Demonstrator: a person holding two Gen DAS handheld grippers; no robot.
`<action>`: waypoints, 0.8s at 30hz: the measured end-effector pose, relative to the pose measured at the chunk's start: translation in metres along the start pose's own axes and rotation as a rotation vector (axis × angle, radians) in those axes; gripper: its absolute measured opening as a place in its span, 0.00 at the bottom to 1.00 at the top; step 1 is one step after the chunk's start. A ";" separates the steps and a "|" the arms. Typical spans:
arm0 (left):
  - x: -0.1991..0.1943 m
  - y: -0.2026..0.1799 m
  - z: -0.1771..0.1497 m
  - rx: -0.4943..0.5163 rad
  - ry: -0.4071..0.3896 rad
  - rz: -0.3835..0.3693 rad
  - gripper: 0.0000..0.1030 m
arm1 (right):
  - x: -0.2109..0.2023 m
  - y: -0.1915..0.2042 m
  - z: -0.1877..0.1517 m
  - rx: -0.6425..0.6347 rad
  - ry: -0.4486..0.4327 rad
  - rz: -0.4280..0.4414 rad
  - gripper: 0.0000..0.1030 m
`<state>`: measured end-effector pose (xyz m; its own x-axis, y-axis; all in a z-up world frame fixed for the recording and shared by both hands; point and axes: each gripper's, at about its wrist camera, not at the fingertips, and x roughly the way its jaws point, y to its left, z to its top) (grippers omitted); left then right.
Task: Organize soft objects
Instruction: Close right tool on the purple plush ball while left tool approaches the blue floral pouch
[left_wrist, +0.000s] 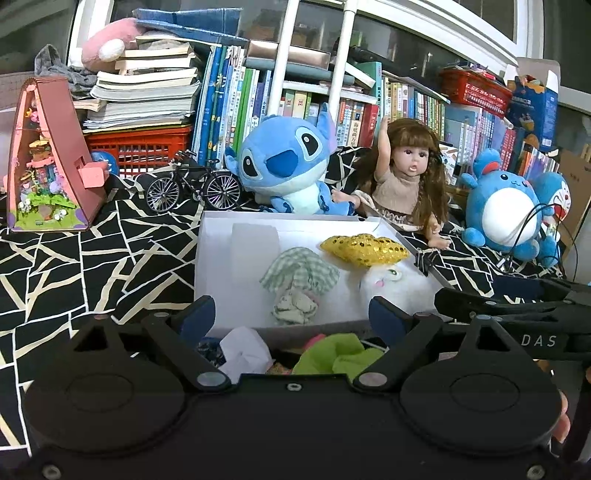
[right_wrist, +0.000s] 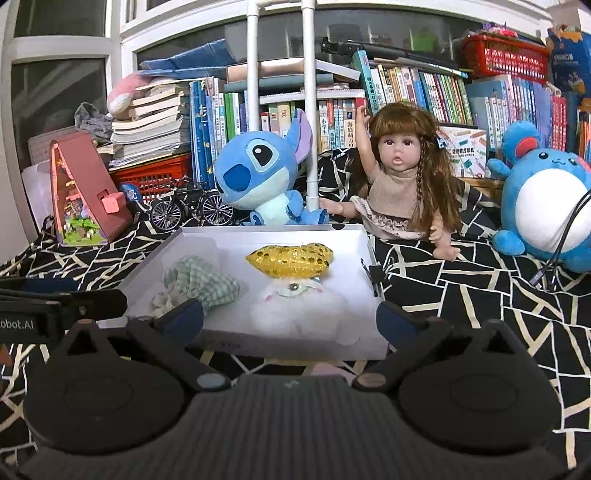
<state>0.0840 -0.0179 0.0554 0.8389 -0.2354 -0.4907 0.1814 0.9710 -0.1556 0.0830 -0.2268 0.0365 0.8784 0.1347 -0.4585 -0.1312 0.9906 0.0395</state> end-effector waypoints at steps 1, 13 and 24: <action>-0.002 0.000 -0.002 0.002 -0.002 0.001 0.87 | -0.002 0.001 -0.001 -0.003 -0.002 0.000 1.00; -0.022 0.005 -0.025 0.025 -0.035 0.015 0.92 | -0.020 0.008 -0.023 -0.031 -0.036 -0.021 1.00; -0.034 0.007 -0.041 0.044 -0.040 0.025 0.92 | -0.032 0.012 -0.040 -0.053 -0.058 -0.042 1.00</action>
<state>0.0361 -0.0045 0.0353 0.8631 -0.2105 -0.4591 0.1823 0.9776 -0.1054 0.0347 -0.2201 0.0160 0.9086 0.0955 -0.4067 -0.1163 0.9929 -0.0266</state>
